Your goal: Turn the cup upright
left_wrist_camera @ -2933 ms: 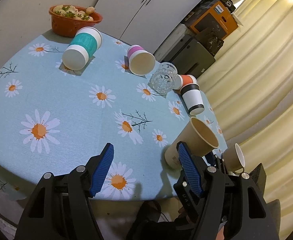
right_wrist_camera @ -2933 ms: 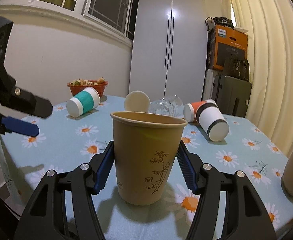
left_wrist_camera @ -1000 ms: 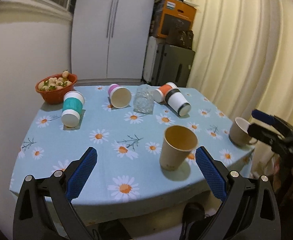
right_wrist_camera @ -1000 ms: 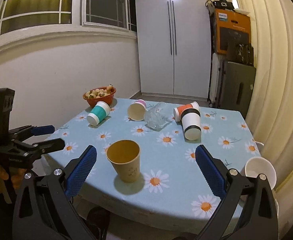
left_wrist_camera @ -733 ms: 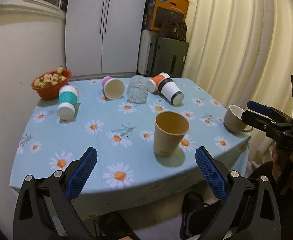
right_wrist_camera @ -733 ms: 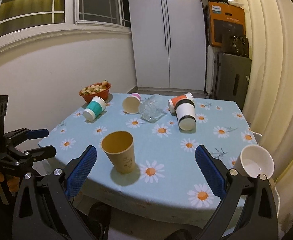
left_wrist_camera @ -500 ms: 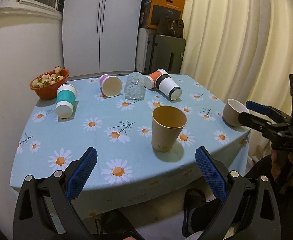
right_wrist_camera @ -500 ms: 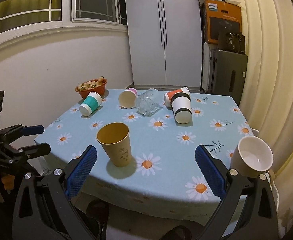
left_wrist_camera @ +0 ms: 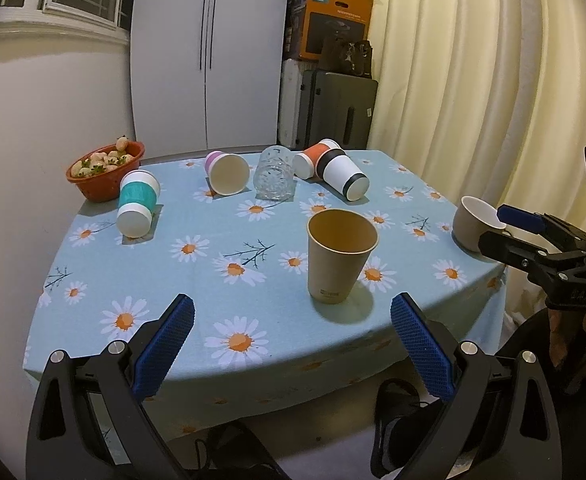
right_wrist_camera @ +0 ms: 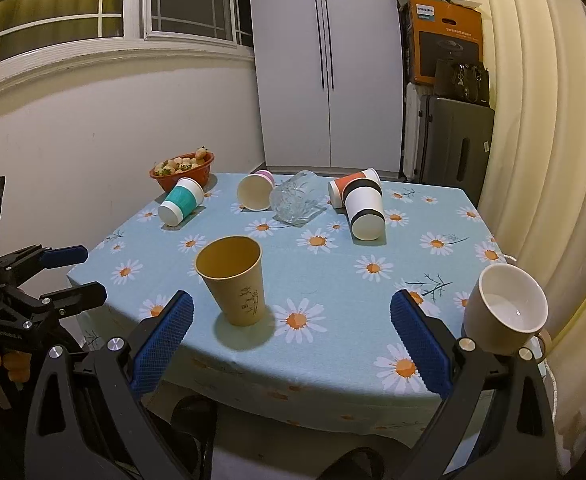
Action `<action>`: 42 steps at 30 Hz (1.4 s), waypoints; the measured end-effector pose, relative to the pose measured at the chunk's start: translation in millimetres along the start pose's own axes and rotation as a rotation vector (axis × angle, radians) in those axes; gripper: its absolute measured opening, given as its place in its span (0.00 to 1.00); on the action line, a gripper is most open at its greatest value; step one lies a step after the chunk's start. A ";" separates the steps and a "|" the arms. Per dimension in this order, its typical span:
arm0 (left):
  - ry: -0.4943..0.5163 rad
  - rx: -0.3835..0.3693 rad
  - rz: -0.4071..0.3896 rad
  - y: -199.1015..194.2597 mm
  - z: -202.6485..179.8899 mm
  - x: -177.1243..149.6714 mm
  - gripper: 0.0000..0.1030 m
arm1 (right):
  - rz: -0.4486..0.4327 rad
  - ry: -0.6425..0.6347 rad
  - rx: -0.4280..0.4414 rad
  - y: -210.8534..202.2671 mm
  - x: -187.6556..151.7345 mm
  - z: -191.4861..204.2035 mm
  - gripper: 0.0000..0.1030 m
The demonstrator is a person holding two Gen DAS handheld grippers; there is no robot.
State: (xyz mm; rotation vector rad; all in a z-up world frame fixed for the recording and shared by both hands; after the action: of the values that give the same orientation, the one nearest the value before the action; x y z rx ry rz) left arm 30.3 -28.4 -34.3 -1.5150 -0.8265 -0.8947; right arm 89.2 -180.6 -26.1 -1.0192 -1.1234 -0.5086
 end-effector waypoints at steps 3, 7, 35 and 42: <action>-0.005 -0.001 -0.001 -0.2 0.1 0.6 0.94 | 0.000 -0.003 0.000 -0.1 0.1 0.2 0.95; -0.004 0.001 0.001 -0.2 0.8 0.9 0.94 | 0.002 -0.015 -0.002 0.9 -1.8 2.1 0.95; -0.013 0.003 0.006 0.8 2.2 -2.7 0.94 | 0.015 -0.061 -0.009 7.6 -7.6 10.3 0.95; -0.012 0.003 0.006 1.0 1.7 -2.9 0.94 | 0.016 -0.063 -0.011 7.6 -8.5 10.4 0.95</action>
State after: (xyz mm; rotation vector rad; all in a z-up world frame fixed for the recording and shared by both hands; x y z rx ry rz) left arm 30.0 -26.9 -37.4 -1.5211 -0.8315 -0.8804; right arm 86.7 -169.2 -36.2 -1.0593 -1.1688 -0.4729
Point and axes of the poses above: each gripper's, at about its wrist camera, not at the fingertips, and y roughly the way its jaws point, z to its left, x to its top, the point moved 8 cm from there along y, roughly the way its jaws point, and after that the axes turned 10 degrees about -z, right-handed, at the moved point
